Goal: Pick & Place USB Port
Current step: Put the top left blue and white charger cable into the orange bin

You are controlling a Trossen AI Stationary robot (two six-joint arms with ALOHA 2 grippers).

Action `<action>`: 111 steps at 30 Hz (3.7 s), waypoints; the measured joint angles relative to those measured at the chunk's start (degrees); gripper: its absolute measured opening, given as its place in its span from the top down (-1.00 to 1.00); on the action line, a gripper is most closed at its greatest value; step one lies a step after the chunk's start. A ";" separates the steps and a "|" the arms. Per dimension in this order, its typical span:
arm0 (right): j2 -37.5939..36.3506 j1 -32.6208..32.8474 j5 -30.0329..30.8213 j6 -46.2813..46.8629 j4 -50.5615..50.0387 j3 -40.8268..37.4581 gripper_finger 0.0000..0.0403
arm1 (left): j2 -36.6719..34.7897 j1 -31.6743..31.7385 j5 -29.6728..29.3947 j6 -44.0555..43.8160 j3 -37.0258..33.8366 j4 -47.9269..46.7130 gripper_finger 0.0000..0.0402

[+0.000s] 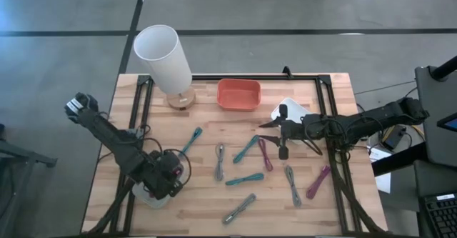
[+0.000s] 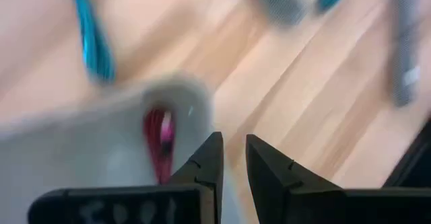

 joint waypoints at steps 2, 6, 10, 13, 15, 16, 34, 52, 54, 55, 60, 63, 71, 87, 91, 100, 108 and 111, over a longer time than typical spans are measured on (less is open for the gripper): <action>0.00 0.00 0.02 -0.67 0.00 0.00 0.22 | -0.01 0.14 -5.08 4.07 2.45 0.02 0.73; 0.00 -0.01 0.02 -0.84 -0.01 0.00 0.22 | -0.04 1.82 -11.27 12.81 5.87 0.14 0.73; 0.00 0.00 0.02 -0.84 0.00 0.00 0.22 | -0.04 6.14 -13.32 18.27 6.46 0.26 0.71; 0.00 -0.01 0.02 -0.84 0.00 0.00 0.22 | -0.04 10.43 -12.67 21.43 5.92 0.16 0.65; 0.00 -0.01 0.02 -0.84 0.01 0.00 0.22 | -0.04 13.12 -11.23 24.97 5.74 0.12 0.59; 0.00 0.00 0.02 -0.84 0.05 0.00 0.22 | -0.04 14.35 -10.73 26.56 5.63 0.31 0.56; 0.00 0.00 0.02 -0.61 0.07 0.00 0.22 | 0.09 26.99 -7.45 33.58 -3.38 0.75 0.27; 0.00 0.00 0.02 -0.66 0.05 0.00 0.22 | 0.09 30.57 -2.85 31.89 -20.45 18.97 0.27; 0.00 -0.01 0.02 -0.82 0.05 0.00 0.22 | 0.09 31.03 -2.62 31.81 -21.92 21.19 0.27; 0.00 -0.01 0.01 -0.82 0.05 0.00 0.22 | 0.09 31.22 -2.57 31.80 -22.63 22.34 0.27; 0.00 -0.01 0.02 -0.82 0.05 0.00 0.22 | 0.09 32.70 -2.16 31.82 -25.83 27.36 0.27; 0.00 -0.01 0.00 -0.82 0.05 0.00 0.22 | 0.09 33.29 -0.77 31.84 -27.53 29.77 0.27; 0.00 0.00 0.02 -0.82 0.03 0.00 0.22 | 0.07 33.33 0.96 32.68 -30.62 36.53 0.28; 0.00 -0.02 0.01 1.16 -0.32 0.00 0.22 | 0.07 33.57 -3.28 35.57 -28.20 37.61 0.89; 0.00 -0.02 0.02 1.35 -0.30 0.00 0.22 | 0.07 33.87 -6.01 40.40 -24.08 37.42 0.89; 0.02 -2.39 0.07 4.38 -0.99 0.00 0.22 | 0.07 38.80 -6.59 56.18 -11.97 37.42 0.91; 0.09 -6.13 0.09 6.84 -10.35 -0.03 0.22 | 0.46 45.43 -6.63 64.39 -6.97 41.16 0.90; 0.09 -6.94 0.09 6.92 -11.99 -0.11 0.22 | 2.02 47.59 -5.13 68.64 -6.17 45.13 0.90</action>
